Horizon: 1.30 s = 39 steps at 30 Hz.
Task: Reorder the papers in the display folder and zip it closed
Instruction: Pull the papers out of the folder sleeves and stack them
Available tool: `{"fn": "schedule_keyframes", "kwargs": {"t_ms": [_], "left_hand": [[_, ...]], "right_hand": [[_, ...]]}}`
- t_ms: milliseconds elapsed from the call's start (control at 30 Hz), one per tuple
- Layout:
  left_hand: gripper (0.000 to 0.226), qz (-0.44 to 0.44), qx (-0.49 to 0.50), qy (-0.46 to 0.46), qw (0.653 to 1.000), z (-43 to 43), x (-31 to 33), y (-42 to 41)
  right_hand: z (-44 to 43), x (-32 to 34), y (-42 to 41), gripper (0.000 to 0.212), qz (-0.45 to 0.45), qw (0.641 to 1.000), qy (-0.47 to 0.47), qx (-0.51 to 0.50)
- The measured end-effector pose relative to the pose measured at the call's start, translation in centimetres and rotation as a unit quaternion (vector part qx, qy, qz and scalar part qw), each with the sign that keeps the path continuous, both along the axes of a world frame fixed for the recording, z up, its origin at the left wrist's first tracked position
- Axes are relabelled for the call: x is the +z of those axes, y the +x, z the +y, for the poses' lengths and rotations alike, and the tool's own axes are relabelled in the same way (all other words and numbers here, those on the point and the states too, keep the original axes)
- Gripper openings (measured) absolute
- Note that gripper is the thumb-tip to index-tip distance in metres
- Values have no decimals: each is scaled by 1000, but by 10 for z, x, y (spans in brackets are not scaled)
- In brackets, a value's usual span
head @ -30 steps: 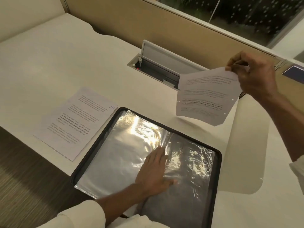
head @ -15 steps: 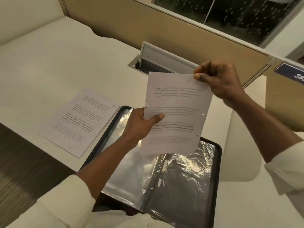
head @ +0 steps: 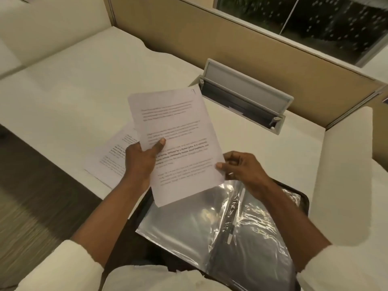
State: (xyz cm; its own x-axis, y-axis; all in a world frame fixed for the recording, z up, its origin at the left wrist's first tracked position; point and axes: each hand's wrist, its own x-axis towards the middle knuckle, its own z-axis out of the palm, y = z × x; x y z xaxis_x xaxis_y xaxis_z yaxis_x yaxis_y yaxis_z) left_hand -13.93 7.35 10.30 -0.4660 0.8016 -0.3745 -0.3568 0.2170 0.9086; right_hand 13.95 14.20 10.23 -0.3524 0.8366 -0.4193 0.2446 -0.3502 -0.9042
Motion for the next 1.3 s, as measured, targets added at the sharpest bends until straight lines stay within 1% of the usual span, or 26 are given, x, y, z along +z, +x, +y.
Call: {"fn": "schedule_keyframes", "kwargs": {"t_ms": [133,267,333,467,600,733,867,1033,1200,1300], "left_hand": [[34,18,19,-7,1000,2,-6,-36],[35,31,6,-22,999,5,-13,-61],[36,35,4,-25,999,8,-16,-73],[36,37,-7,-34,999,14,-20,-95],[33,31,-18,-32,999,19,-22,-115],[33,23,-40,-29,999,22,-25,-125],[33,5,-54,-44,998,27,-32,-137],[30,-2,-65,-63,996,33,-38,-153],[31,8,-80,-58,995,37,-38,-169],[31,12,-85,-56,995,40,-41,-177]], "right_hand": [[-15,-10,-26,24,-3,1000,-11,-28],[-17,-14,-46,25,24,998,-25,-45],[-17,-16,-52,28,48,997,-37,-48],[-18,-23,-63,40,111,988,-90,-58],[-21,-32,-80,44,172,972,-128,-93],[-29,-44,-93,45,248,946,-168,-121],[-34,-58,-104,48,285,932,-189,-122],[-38,-67,-117,54,294,930,-200,-97],[-34,-67,-134,50,264,944,-182,-85],[-31,-68,-145,60,246,948,-178,-101]]}}
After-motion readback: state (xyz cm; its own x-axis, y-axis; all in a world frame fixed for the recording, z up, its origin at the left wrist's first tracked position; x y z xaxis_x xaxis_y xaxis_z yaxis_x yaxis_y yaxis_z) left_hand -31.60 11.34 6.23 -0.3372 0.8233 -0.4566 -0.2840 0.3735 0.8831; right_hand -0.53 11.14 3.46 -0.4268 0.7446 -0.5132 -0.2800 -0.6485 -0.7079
